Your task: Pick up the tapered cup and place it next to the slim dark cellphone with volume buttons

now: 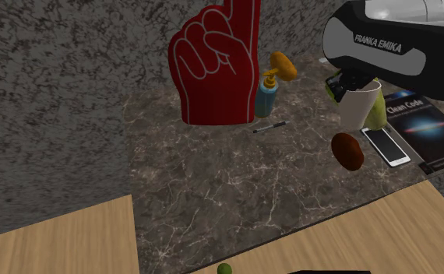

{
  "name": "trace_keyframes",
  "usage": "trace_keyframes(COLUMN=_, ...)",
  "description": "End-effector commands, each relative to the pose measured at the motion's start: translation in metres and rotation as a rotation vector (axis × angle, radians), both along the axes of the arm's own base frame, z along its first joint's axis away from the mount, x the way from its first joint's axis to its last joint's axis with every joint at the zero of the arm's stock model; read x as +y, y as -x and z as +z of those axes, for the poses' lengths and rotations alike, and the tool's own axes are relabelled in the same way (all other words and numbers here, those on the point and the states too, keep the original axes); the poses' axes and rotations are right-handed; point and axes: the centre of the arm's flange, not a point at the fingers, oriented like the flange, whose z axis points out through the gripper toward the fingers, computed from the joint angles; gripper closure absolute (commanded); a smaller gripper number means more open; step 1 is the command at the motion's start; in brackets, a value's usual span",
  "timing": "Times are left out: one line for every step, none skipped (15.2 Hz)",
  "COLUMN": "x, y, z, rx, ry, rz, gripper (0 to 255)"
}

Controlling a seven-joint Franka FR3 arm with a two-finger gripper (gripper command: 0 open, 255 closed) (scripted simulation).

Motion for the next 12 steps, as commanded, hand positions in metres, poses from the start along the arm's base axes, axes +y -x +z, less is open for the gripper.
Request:
trace_keyframes(x=-0.005, y=0.003, z=-0.007, rx=0.012, ry=-0.001, rz=-0.007, gripper=255)
trace_keyframes(x=-0.005, y=0.003, z=-0.007, rx=0.012, ry=-0.001, rz=-0.007, gripper=255)
trace_keyframes(x=-0.005, y=0.003, z=-0.007, rx=0.012, ry=-0.001, rz=-0.007, gripper=255)
trace_keyframes(x=-0.005, y=0.003, z=-0.007, rx=0.012, ry=-0.001, rz=-0.007, gripper=255)
trace_keyframes(x=-0.005, y=0.003, z=-0.007, rx=0.012, ry=-0.001, rz=-0.007, gripper=0)
trace_keyframes(x=-0.005, y=0.002, z=-0.007, rx=0.012, ry=-0.001, rz=-0.007, gripper=0)
trace_keyframes(x=-0.005, y=0.002, z=-0.008, rx=0.012, ry=-0.001, rz=-0.007, gripper=0)
trace_keyframes(x=-0.005, y=0.002, z=-0.009, rx=0.012, ry=-0.001, rz=-0.007, gripper=0)
trace_keyframes(x=-0.005, y=0.002, z=-0.008, rx=0.012, ry=-0.001, rz=-0.007, gripper=0)
trace_keyframes(x=-0.005, y=0.003, z=-0.007, rx=0.012, ry=-0.001, rz=-0.007, gripper=0)
trace_keyframes(x=-0.003, y=0.003, z=0.006, rx=0.012, ry=-0.001, rz=-0.007, gripper=0)
trace_keyframes(x=-0.001, y=0.003, z=0.019, rx=0.012, ry=-0.001, rz=-0.007, gripper=0)
